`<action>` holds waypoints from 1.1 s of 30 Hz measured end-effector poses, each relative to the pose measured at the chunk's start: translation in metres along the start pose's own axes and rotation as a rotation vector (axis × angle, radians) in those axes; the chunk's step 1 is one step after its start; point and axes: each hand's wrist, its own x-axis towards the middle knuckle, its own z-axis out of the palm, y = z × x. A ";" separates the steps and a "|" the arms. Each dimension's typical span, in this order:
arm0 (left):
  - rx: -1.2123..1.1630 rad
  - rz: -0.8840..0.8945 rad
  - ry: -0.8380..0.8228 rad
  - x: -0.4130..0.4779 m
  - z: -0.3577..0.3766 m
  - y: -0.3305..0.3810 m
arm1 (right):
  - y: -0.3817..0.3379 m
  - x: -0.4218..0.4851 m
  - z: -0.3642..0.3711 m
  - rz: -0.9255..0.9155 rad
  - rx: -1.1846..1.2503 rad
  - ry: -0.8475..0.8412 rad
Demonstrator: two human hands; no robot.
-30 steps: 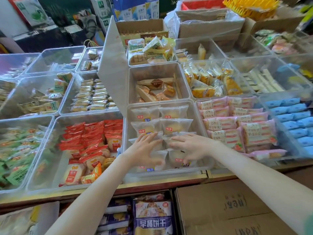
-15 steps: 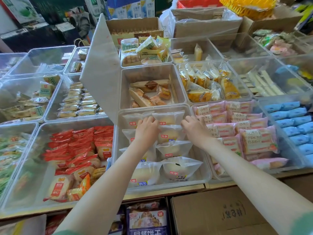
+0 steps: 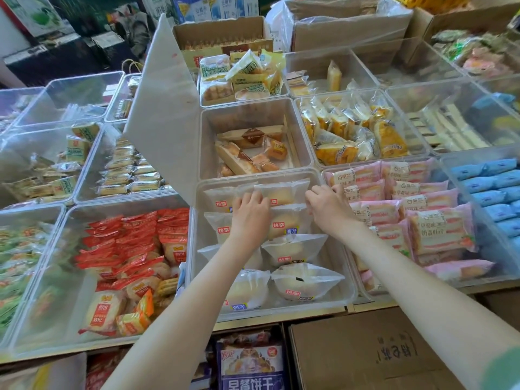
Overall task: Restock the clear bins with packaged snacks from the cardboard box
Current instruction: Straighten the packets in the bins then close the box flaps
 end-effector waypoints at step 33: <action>0.181 0.319 -0.288 -0.082 -0.020 0.029 | 0.004 -0.114 -0.017 -0.332 -0.198 -0.194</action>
